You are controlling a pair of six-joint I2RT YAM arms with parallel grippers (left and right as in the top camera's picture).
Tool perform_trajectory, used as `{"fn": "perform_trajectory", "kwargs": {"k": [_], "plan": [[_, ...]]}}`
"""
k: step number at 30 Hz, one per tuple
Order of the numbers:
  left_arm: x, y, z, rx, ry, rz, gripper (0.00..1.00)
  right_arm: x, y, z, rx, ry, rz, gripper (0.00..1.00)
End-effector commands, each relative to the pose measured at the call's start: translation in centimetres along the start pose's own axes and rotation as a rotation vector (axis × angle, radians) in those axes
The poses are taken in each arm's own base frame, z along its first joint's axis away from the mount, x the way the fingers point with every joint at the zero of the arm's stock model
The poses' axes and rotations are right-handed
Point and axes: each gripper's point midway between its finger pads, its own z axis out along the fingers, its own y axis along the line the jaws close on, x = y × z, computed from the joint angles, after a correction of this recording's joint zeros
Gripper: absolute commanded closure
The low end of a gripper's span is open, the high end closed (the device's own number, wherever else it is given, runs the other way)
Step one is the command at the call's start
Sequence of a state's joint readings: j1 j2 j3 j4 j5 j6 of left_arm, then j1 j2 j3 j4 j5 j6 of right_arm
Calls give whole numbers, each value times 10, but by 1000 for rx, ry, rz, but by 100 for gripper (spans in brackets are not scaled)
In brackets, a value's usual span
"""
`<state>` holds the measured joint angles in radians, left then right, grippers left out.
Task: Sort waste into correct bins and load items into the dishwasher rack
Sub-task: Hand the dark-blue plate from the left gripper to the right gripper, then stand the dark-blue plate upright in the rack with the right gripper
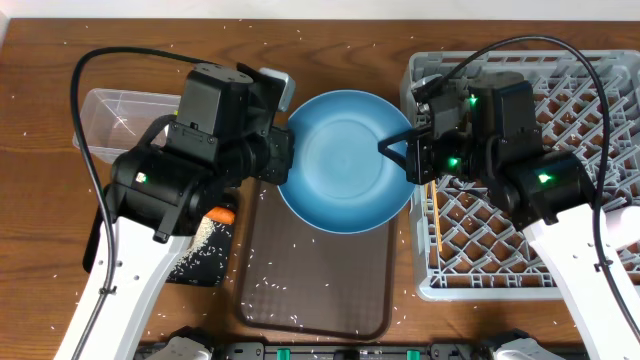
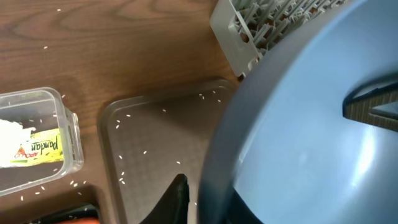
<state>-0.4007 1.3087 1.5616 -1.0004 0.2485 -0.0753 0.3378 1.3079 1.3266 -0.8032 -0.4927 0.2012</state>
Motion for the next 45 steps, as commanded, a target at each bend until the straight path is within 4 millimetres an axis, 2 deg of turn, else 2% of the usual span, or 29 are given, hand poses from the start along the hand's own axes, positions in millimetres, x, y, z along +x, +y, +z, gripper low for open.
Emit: {"fn": "perform_trajectory", "kwargs": {"k": [1,6,10,13,16,20,23,27,32,38,40,45], "plan": [[-4,-1,-4,3,-18,5,71,-3,-10,-6,90,-25,-15,99],[-6,-1,-4,3,-24,6,49,-5,-30,-16,224,-54,-15,99],[-7,-1,-4,4,-29,7,47,-8,-46,-34,353,-94,-18,99],[-7,-1,-4,5,-30,8,46,-10,-69,-56,529,-135,-16,99],[-7,-1,-4,5,-30,8,46,-12,-104,-94,807,-196,14,99],[-7,-1,-4,4,-29,7,46,-15,-142,-163,1227,-305,55,99],[-7,-1,-4,5,-30,7,46,-19,-155,-218,1531,-400,81,99],[-7,-1,-4,5,-29,7,46,-26,-161,-269,1803,-504,135,99],[-7,-1,-4,4,-28,8,46,-35,-188,-290,1931,-450,158,99],[-5,-1,-4,4,-21,6,46,-37,-235,-324,2104,-297,184,99],[-5,-1,-4,3,-22,6,46,-40,-254,-325,2110,-214,145,99],[-5,-1,-4,4,-21,6,46,-51,-297,-311,2084,30,-20,99]]}}
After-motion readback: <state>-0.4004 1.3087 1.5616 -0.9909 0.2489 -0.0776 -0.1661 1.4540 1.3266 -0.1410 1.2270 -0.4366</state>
